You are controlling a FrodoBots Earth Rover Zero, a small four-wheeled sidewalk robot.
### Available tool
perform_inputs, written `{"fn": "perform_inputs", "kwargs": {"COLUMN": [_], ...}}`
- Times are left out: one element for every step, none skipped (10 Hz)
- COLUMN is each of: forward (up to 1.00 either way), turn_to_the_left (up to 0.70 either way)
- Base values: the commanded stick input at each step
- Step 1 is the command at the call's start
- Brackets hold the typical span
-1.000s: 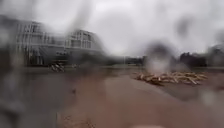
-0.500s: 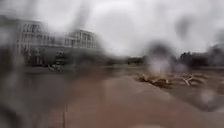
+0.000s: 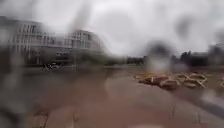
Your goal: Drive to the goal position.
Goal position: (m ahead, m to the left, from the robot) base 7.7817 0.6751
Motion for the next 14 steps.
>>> {"fn": "perform_inputs", "kwargs": {"forward": [1.0, 1.0, 1.0, 1.0, 1.0, 1.0, 1.0, 1.0, 1.0, 1.0, 1.0, 1.0, 1.0, 1.0], "turn_to_the_left": [0.03, 0.03, 0.03, 0.03, 0.03, 0.02, 0.01, 0.0, 0.0, 0.0, 0.0, 0.01, 0.02, 0.03]}}
